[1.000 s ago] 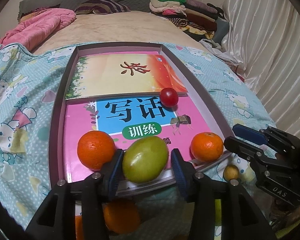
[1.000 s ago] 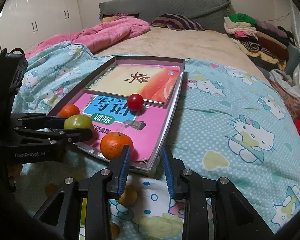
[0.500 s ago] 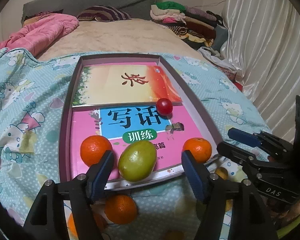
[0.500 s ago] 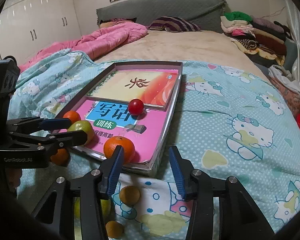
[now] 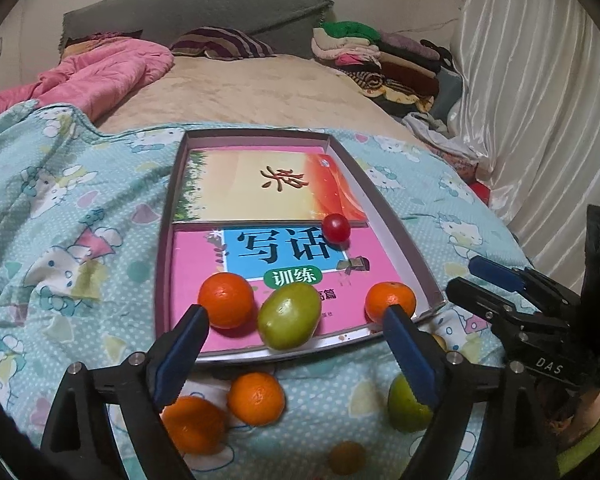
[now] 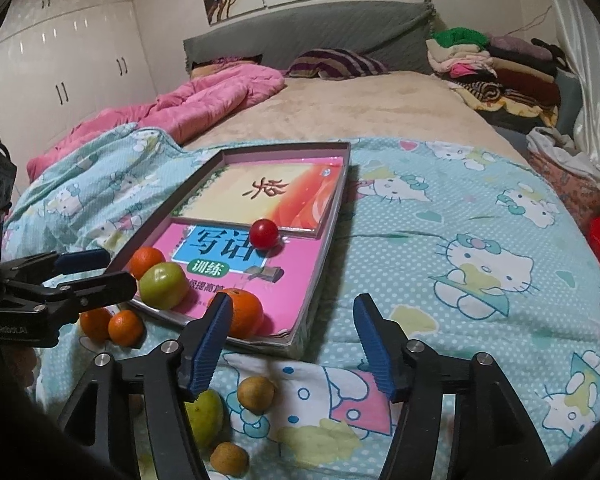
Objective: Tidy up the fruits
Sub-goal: 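Withdraw both open tools from the box toward the remaining fruit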
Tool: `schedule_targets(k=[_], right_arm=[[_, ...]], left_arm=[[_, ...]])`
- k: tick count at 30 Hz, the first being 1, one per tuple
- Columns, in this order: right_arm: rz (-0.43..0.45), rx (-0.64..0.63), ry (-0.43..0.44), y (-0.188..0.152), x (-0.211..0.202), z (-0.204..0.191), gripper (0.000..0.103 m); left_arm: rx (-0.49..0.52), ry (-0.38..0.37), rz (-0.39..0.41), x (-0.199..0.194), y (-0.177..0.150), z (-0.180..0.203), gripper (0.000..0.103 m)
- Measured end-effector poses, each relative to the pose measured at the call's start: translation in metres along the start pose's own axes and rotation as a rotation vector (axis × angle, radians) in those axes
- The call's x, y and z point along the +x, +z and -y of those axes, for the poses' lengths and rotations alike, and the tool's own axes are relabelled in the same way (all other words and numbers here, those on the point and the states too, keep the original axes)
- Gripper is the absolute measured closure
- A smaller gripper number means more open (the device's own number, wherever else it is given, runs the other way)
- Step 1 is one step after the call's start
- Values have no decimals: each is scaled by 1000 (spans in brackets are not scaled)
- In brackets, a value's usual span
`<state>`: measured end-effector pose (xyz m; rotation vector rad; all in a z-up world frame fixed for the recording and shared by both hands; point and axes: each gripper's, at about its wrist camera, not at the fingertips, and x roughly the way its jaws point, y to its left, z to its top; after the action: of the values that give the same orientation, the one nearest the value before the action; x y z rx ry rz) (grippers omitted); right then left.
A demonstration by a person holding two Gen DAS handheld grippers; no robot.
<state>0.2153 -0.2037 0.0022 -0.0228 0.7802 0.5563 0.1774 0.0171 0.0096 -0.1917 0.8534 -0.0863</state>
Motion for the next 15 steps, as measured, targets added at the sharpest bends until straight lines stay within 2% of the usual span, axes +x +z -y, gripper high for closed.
schedule_targets(k=[4,15], right_arm=[[19,-9,5,-2,-9,-2,33],[52,-25,14,-10,-30,-3,31]], left_arm=[[-24,5,7,-8,-3,-4,14],[-46,13,18,-26,-19,0,13]])
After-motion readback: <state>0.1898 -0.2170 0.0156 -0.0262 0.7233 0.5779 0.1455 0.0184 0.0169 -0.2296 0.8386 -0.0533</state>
